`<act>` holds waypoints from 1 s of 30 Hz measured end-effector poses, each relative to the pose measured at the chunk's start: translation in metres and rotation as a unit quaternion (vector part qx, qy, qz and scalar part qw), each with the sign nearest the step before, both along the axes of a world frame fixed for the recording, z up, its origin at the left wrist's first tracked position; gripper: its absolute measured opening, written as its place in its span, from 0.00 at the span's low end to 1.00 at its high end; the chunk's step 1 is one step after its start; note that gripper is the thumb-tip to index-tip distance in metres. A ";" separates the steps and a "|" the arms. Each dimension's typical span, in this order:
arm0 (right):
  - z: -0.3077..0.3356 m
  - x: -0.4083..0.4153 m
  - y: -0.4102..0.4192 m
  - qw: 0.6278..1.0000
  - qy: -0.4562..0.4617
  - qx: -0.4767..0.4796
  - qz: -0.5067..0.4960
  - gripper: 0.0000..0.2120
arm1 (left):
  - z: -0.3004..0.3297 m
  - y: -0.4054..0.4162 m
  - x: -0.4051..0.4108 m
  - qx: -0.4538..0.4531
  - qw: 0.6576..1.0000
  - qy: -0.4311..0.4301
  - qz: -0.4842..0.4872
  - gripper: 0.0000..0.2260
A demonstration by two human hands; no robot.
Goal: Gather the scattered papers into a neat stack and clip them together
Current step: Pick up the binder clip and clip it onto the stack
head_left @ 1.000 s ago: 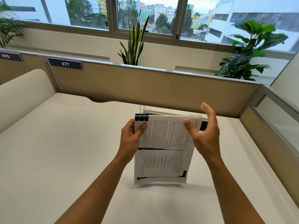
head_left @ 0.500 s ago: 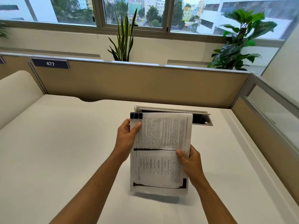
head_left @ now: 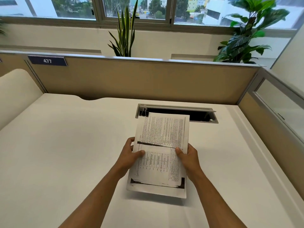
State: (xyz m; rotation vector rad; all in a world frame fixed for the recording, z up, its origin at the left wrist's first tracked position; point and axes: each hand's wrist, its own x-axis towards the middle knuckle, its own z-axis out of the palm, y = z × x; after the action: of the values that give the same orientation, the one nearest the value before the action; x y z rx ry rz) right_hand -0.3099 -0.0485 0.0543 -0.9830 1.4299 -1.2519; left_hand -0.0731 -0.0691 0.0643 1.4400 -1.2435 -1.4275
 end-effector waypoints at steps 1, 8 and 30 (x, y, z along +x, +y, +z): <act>-0.002 0.002 -0.003 1.000 -0.003 0.003 0.002 0.14 | -0.001 -0.001 0.002 0.000 1.000 -0.005 0.002 0.22; -0.007 0.041 -0.046 1.000 -0.018 0.016 0.016 0.13 | 0.004 -0.025 0.033 -0.020 0.997 -0.032 0.065 0.24; -0.055 0.187 -0.248 0.995 0.077 0.050 0.050 0.23 | -0.039 -0.223 0.155 -0.017 0.973 -0.193 0.128 0.24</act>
State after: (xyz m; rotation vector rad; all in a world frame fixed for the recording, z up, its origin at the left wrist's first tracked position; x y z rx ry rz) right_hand -0.1224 -0.2965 -0.0009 -1.0873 1.5273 -1.0397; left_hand 0.0817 -0.2924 0.0254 1.8387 -1.2481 -0.9780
